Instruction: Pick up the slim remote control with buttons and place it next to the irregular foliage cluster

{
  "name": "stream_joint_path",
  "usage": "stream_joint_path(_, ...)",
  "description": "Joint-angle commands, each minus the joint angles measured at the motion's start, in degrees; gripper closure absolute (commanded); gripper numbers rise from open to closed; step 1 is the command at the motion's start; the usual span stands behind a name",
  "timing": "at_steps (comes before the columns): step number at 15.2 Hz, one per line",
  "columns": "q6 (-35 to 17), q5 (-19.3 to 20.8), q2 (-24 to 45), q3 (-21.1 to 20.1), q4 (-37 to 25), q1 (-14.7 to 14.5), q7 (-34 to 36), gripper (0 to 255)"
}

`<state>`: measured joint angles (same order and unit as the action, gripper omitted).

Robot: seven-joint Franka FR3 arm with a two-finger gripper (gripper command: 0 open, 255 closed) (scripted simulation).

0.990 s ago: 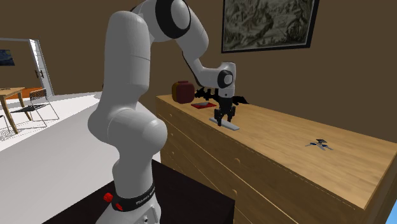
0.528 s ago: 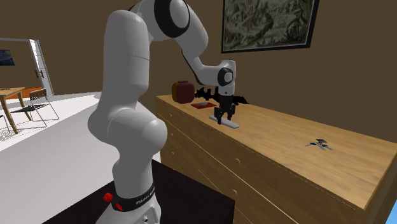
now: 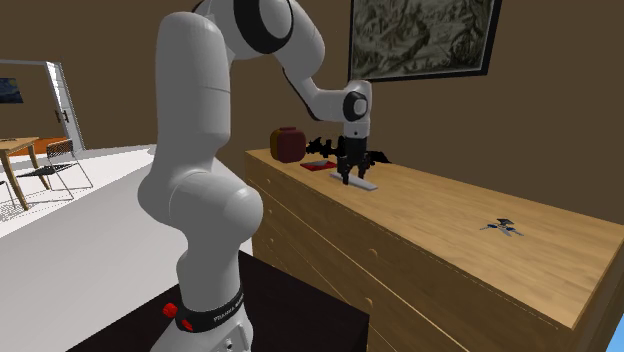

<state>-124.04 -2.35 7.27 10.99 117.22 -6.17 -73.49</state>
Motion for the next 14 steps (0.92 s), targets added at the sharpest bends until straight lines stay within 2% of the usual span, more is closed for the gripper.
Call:
stream_joint_path(1,1.4,0.2,-0.8,0.1,-0.7,0.0,0.1,255)
stream_joint_path(14,10.9,1.1,-4.2,0.1,-6.8,-0.1,0.8,255)
